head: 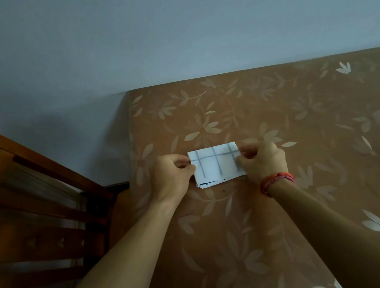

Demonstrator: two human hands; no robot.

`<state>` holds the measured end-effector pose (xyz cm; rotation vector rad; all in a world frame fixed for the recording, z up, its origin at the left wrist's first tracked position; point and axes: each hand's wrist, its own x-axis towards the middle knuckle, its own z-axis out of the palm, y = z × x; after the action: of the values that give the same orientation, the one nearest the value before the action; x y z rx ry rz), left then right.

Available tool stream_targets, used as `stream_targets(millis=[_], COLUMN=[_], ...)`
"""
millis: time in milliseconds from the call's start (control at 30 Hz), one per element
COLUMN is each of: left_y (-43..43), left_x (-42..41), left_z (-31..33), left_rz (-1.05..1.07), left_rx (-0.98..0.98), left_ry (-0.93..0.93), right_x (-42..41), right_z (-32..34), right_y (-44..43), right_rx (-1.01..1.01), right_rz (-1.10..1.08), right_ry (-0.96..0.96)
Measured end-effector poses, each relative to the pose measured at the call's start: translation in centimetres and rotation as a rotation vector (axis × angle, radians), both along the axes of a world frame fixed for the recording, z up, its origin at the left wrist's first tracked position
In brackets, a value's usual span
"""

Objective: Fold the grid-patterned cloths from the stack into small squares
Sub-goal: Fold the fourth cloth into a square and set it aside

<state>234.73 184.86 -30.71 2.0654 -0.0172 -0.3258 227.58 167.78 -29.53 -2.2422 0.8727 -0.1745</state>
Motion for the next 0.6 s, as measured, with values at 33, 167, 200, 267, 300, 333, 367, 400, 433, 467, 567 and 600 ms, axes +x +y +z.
stream_targets(millis=[33,167,200,267,300,333,367,400,433,467,567,600], left_y=[0.2,1.3,1.4,1.1,0.8,0.5,0.3,0.1,0.0,0.0,0.0,0.0], left_x=[0.0,-0.5,-0.6,-0.7,-0.9,-1.1,-1.3,-1.4,-1.6,-1.6,-1.5,-1.4], left_z=[0.2,1.2,1.3,1.1,0.8,0.4,0.0,-0.5,-0.9,-1.2,-2.0,-2.1], left_rz=[-0.021,-0.092,-0.113,-0.185,-0.241,-0.298,-0.344,-0.371,-0.386,-0.396,-0.405,-0.413], left_rx=[0.024,0.195,0.229,0.261,0.270,0.279,0.287,0.296,0.305,0.307,0.307,0.309], left_ry=[-0.016,-0.217,-0.300,-0.418,-0.437,-0.434,-0.430,-0.427,-0.427,-0.428,-0.430,-0.437], right_x=[-0.1,-0.2,-0.3,-0.4,-0.5,-0.5,-0.6,-0.6,-0.6,-0.6,-0.8,-0.9], right_z=[0.1,0.3,0.4,0.6,0.5,0.5,0.4,0.3,0.1,0.1,-0.2,-0.2], right_y=[0.0,-0.2,-0.1,0.1,0.2,0.3,0.3,0.4,0.3,0.3,0.2,0.2], right_rx=[-0.012,-0.062,-0.066,-0.051,-0.052,-0.059,-0.069,-0.073,-0.072,-0.067,-0.063,-0.070], right_rz=[0.008,0.014,0.017,0.060,0.091,0.113,0.119,0.112,0.098,0.087,0.080,0.083], right_ry=[0.003,-0.009,-0.017,-0.011,-0.002,0.004,0.004,0.001,-0.002,-0.002,0.002,-0.003])
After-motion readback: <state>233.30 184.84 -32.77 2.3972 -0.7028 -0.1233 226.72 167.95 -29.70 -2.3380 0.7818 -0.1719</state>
